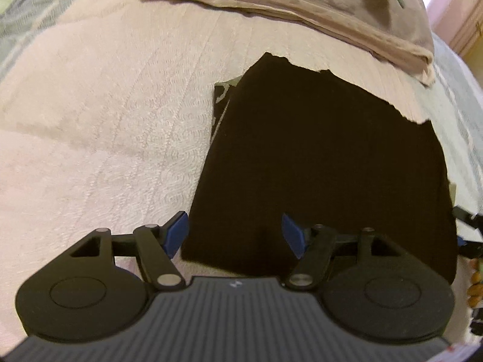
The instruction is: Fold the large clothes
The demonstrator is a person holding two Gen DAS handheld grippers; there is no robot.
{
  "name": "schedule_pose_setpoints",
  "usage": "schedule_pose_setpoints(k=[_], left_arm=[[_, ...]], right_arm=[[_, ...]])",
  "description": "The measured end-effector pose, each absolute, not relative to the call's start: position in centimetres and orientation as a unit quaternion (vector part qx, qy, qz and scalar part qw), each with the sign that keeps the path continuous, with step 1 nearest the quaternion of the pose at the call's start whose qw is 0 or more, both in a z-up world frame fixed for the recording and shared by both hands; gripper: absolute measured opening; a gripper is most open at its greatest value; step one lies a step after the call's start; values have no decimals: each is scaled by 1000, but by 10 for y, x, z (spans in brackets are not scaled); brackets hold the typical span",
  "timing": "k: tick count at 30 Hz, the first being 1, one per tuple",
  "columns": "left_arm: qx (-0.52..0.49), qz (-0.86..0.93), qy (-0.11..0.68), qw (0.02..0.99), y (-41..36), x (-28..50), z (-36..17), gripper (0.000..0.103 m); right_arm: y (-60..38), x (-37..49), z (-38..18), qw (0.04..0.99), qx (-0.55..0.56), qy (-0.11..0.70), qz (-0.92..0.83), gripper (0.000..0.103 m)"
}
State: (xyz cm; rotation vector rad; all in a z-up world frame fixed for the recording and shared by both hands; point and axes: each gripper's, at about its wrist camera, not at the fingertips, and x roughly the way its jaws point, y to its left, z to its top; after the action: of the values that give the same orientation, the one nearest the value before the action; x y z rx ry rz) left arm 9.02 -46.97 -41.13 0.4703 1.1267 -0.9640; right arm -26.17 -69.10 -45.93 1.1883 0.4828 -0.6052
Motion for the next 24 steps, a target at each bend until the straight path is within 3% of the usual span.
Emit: schedule_pose_setpoints(k=[3,5,7,10,15,20,24], left_arm=[[200,-438,519,707,-471,100,-418,65],[196,-438,524,703,-472,107,-422,65],[193,-441,531,697,-472,114,-426,65],[197,-446,536,689,-472,125,-431,65],[207,-447,539,683,-469,149,-441,64],[225,-437,539,684,-464,179,-448,63],[229,-448,528,684,-451,201,-445,63]], right_arm=[[-692,-244,-462,771,537,246,-239,86],[-689,-238,-466,771,530,254,-243,75],[-693,-245,-474,754,557,235,-259,47],[-693,-257,-477,732,591,209,-267,30],[-687,-227,-441,710,544,292,-338,20],[-657,-140,-376,682,374,439,-450,19],[-615,-52,-327,689,246,483,-482,19]])
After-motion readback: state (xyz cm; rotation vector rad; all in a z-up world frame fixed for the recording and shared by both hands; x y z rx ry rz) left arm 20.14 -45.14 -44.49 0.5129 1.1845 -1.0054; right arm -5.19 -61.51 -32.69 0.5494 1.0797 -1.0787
